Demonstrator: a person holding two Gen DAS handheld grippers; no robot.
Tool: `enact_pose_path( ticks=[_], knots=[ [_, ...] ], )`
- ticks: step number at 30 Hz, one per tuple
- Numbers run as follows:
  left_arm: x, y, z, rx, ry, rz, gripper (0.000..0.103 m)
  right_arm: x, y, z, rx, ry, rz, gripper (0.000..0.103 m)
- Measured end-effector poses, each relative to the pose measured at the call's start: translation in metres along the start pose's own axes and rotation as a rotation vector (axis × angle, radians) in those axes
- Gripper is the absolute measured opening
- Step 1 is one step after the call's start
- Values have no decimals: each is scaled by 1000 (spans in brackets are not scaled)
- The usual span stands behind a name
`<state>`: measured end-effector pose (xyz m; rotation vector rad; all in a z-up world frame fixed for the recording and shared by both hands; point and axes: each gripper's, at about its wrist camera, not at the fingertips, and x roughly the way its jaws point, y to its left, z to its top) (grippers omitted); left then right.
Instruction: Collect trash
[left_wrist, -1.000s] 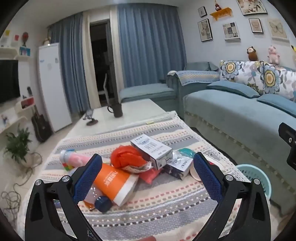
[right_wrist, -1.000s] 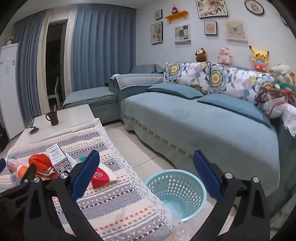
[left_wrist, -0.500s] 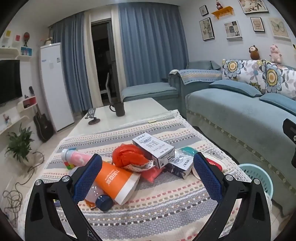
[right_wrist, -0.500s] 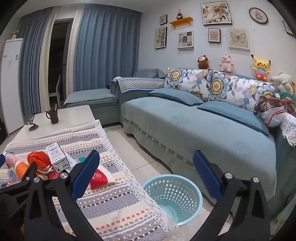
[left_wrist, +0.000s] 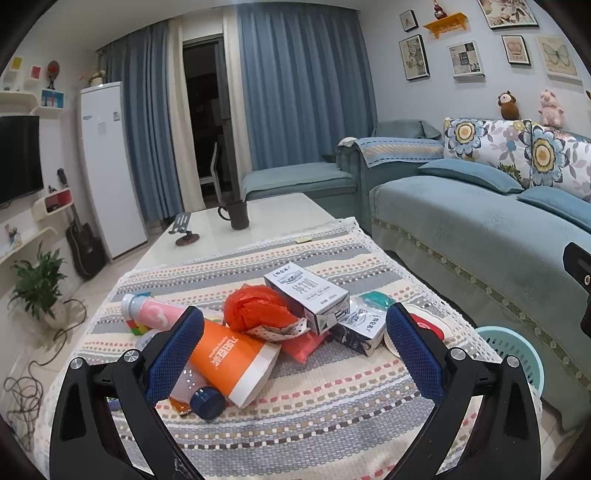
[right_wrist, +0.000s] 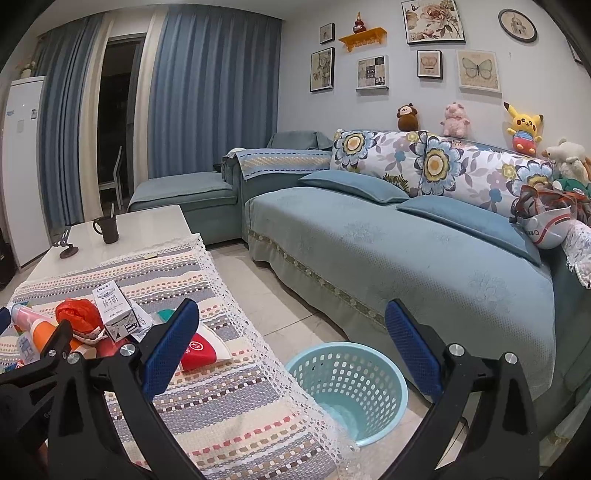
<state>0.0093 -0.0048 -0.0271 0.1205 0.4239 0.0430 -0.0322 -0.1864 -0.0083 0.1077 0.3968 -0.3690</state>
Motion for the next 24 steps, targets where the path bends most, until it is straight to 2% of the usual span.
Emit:
enact_pose_path(
  ticks=[15,24],
  knots=[
    [0,3,0,-2,4,-7,96,4,-1,-4,7,16,0,95],
    [-1,4,1,-5,7,-12,96,-2,3,-3,-17,-8,-9,95]
  ],
)
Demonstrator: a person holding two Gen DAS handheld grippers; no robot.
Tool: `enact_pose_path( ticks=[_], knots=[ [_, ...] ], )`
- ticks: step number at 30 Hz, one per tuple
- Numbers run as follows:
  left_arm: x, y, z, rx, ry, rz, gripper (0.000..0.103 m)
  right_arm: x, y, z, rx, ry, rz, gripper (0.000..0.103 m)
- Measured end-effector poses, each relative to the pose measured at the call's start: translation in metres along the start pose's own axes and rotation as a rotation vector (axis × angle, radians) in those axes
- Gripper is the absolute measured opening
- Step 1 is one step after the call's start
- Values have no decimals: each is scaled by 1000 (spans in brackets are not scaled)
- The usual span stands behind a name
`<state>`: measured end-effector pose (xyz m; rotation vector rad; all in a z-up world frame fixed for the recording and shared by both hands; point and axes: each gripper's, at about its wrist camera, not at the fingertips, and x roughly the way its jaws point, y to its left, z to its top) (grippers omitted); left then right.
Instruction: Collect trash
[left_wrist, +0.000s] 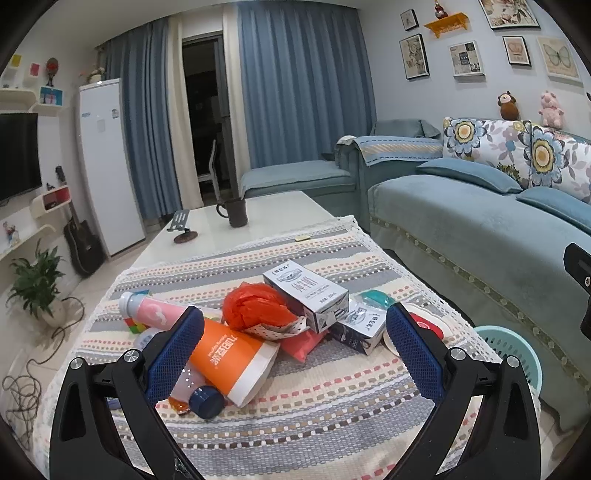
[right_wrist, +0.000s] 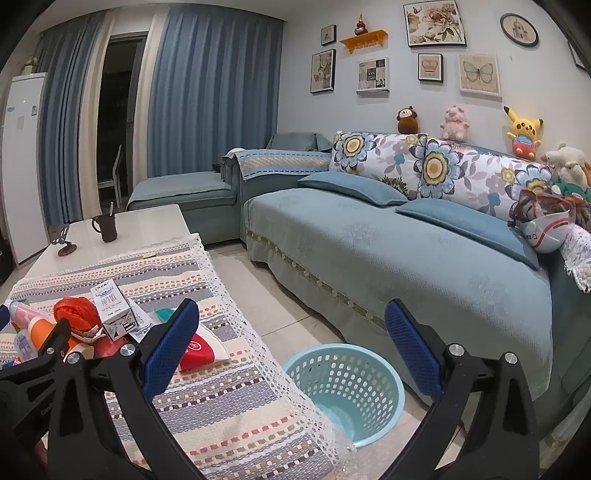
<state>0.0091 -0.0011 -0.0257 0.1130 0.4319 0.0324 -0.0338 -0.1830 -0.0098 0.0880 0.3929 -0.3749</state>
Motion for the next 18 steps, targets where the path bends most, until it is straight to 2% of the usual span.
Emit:
enact_pose_path(
  ticks=[18],
  knots=[
    [-2,-2,2,7,5,-11,96,2,-3,1,10,20,1,95]
  ],
)
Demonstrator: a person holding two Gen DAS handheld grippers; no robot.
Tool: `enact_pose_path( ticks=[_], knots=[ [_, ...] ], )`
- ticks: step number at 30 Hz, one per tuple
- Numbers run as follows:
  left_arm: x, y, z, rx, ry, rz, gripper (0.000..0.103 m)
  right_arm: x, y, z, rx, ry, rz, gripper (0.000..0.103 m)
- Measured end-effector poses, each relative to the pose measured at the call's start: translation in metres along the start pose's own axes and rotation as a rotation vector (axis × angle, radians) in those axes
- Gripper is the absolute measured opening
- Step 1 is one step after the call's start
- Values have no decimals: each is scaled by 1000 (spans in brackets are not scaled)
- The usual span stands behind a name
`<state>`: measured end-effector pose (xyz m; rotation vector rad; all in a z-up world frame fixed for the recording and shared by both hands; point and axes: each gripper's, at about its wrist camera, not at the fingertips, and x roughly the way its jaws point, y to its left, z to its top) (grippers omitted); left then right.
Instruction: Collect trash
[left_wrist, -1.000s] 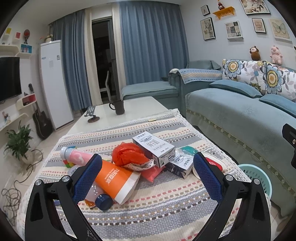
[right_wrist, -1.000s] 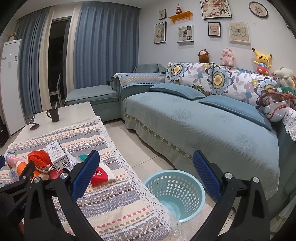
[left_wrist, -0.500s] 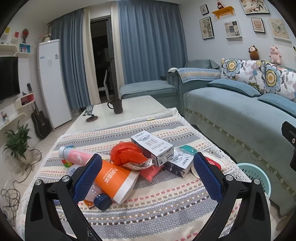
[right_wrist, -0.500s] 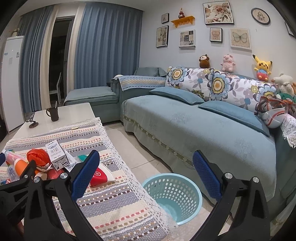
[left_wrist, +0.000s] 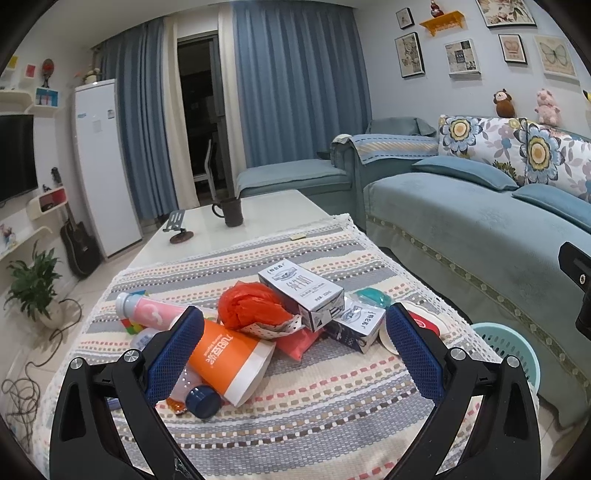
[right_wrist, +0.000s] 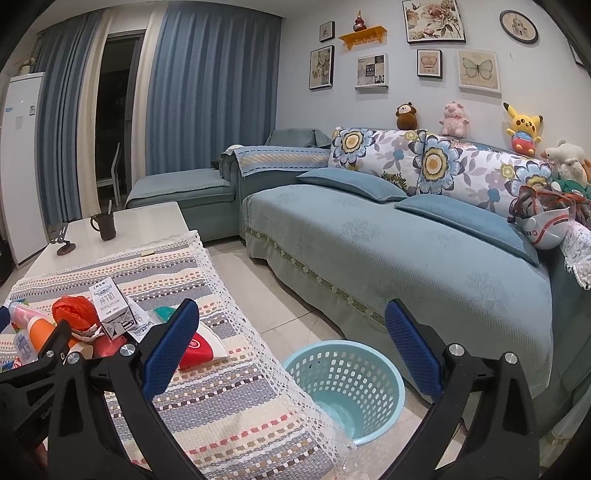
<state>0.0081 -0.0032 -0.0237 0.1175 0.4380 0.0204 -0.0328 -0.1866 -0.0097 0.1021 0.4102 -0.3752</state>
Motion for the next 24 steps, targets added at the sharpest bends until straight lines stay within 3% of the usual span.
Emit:
enact_pose_path(
  ticks=[24],
  knots=[
    [3,-5,-1,24,12,-9,96,6,2,-3,15,31,15,95]
  ],
)
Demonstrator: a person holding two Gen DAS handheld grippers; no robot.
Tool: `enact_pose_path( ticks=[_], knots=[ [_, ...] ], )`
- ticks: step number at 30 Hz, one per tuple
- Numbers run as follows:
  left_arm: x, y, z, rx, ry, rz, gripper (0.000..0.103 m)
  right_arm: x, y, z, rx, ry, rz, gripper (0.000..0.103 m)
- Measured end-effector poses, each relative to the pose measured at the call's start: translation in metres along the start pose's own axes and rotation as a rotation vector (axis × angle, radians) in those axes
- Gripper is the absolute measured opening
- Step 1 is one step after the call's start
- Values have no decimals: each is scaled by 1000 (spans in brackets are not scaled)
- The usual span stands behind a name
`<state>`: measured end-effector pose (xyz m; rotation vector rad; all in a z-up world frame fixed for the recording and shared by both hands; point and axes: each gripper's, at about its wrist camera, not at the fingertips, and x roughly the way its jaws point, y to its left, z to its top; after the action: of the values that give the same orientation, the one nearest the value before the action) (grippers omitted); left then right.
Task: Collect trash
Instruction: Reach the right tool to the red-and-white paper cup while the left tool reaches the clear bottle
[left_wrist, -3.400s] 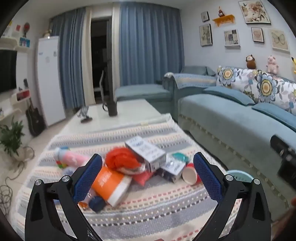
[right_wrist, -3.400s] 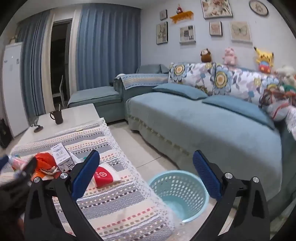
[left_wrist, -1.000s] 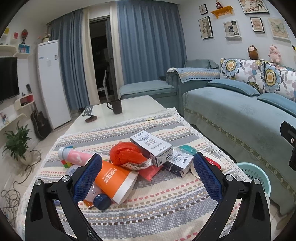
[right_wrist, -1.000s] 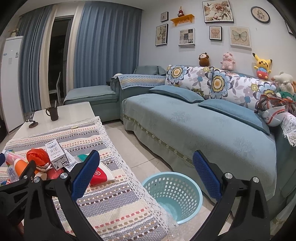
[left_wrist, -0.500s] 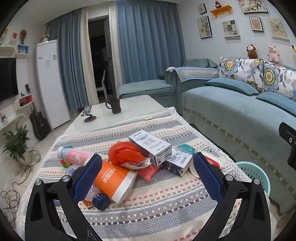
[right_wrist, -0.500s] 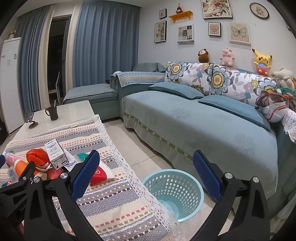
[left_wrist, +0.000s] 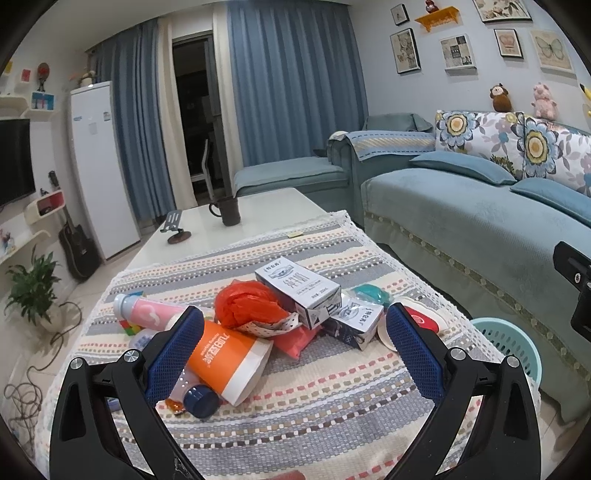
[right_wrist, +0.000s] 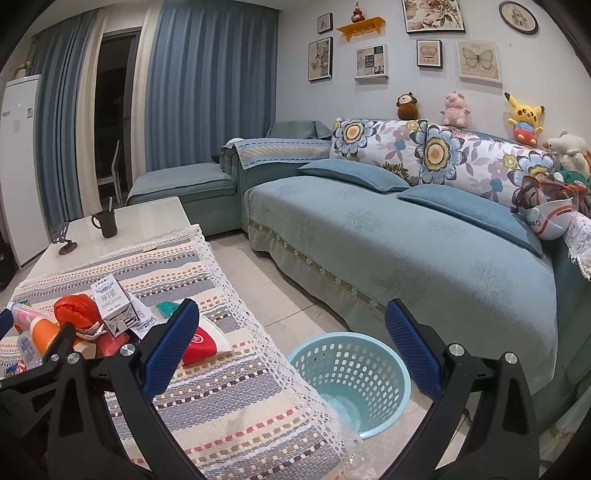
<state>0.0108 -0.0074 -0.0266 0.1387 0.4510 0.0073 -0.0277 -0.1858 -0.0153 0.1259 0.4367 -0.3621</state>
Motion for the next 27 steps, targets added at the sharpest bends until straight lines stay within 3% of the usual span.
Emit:
enact_pose_path(
  ticks=[5,10,16,20,27],
  knots=[
    [6,2,0,-17,41,-86,96,3,9,0,-20,23,25,77],
    [9,14,0,-64,50,-80,96,9,17,-1,-30,67,74,51],
    [17,37,2,-137,79,-29,96,18,17,1,-21,96,126,51],
    [26,59,4,-177,131,23,96,41,28,-8,-55,165,182,72],
    [46,124,-12,-245,244,6,96,89,63,-39,-123,305,278,72]
  ],
)
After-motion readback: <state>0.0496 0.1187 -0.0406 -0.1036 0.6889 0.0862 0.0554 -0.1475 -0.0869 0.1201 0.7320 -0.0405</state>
